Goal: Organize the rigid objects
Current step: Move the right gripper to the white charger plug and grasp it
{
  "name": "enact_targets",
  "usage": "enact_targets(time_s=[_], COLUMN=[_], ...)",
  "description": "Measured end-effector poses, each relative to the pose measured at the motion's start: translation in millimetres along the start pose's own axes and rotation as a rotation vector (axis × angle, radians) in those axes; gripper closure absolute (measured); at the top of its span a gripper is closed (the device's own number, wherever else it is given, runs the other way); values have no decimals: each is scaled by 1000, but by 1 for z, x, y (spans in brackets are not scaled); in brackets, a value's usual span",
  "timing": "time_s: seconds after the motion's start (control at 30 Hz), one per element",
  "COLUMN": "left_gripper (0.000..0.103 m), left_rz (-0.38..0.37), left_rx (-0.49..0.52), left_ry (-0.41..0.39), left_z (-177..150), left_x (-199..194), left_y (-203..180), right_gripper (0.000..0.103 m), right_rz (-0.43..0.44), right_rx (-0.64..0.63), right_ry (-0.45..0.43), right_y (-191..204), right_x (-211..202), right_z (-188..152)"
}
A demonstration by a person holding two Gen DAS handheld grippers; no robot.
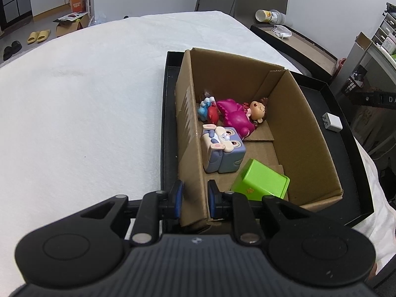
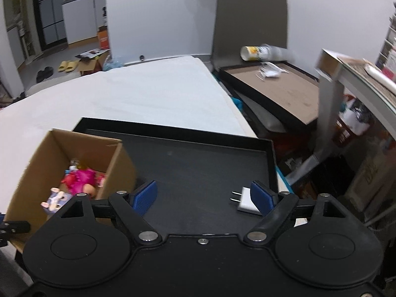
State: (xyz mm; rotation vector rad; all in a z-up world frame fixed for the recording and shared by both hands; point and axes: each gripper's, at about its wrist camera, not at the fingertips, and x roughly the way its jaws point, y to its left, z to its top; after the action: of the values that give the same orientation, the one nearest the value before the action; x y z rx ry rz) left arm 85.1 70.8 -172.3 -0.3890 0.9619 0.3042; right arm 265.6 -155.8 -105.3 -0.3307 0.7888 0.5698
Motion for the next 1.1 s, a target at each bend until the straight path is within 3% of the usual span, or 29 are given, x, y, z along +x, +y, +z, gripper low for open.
enact_targets(time_s=[0.37, 0.83, 1.1], left_gripper=[84, 84, 84], left_rz=[23, 55, 65], left_rx=[8, -11, -7], left_ry=[15, 37, 44], left_z=[1, 3, 4], left_x=[5, 12, 16], left_y=[-3, -5, -8], right_gripper=[22, 22, 22], right_rz=[25, 116, 63], right_rx=[152, 329, 289], right_ry=[-21, 67, 86], right_y=[-42, -74, -74], right_x=[27, 73, 87], right_z=[-27, -40, -44])
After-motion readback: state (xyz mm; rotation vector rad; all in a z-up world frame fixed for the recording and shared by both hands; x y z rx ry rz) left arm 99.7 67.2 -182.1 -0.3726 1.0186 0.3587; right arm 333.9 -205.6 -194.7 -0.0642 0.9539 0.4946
